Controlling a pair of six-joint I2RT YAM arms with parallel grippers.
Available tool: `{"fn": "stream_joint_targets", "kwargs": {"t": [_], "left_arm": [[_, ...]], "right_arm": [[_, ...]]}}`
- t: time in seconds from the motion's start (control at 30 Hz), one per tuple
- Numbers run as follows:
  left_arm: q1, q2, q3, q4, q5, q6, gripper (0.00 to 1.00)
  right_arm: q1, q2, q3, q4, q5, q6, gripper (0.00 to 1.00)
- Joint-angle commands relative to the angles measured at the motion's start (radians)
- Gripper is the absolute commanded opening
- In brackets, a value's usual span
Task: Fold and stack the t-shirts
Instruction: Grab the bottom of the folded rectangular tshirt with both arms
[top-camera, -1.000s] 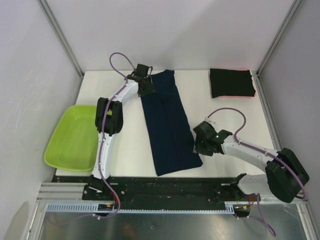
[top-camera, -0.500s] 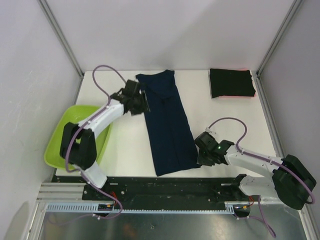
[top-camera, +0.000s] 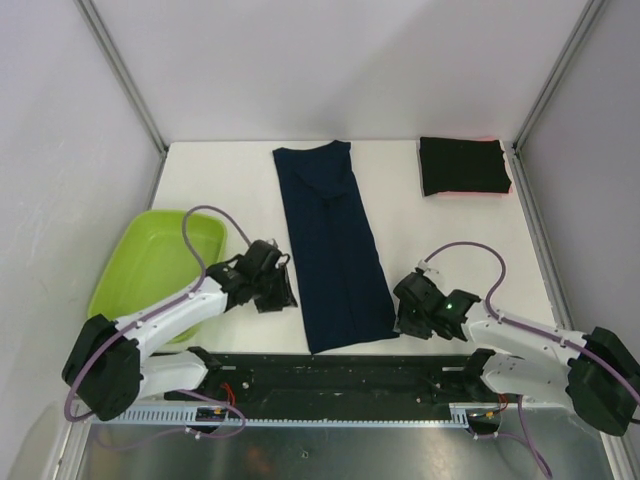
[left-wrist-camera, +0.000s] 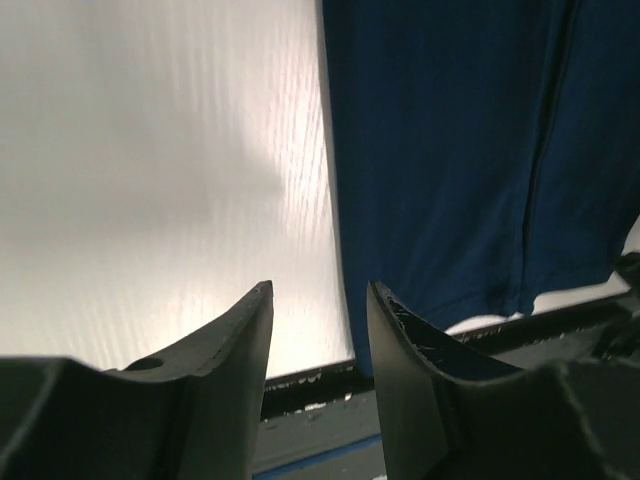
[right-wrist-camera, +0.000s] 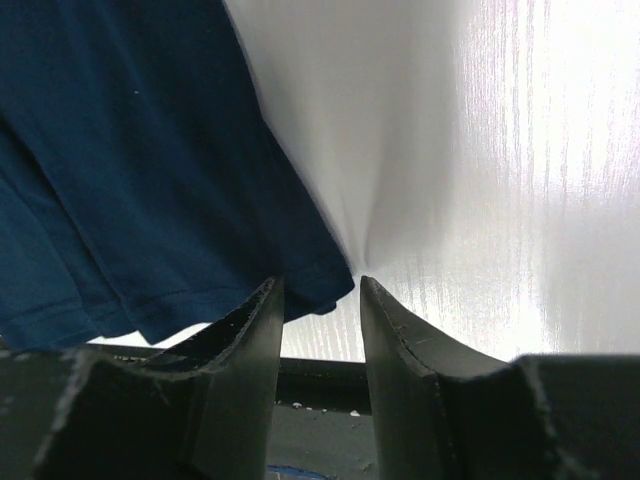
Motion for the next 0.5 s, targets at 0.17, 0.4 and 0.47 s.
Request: {"fn": "stream_joint_targets", "kwargs": {"t": [0.17, 0.4, 0.47], "left_arm": [[-0.206, -0.017, -0.077, 0.041, 0.025, -0.185, 0.47], [-0.301, 0.037, -0.083, 0.084, 0.026, -0.257, 0.48], [-0.312, 0.049, -0.081, 0.09, 0.026, -0.269, 0.48]], "right_arm": [[-0.009, -0.048, 0.001, -0.019, 0.009, 0.0, 0.43], [-0.009, -0.018, 0.0, -0.004, 0.004, -0.014, 0.38], [-0.004, -0.008, -0.003, 0.005, -0.003, -0.018, 0.38]]}}
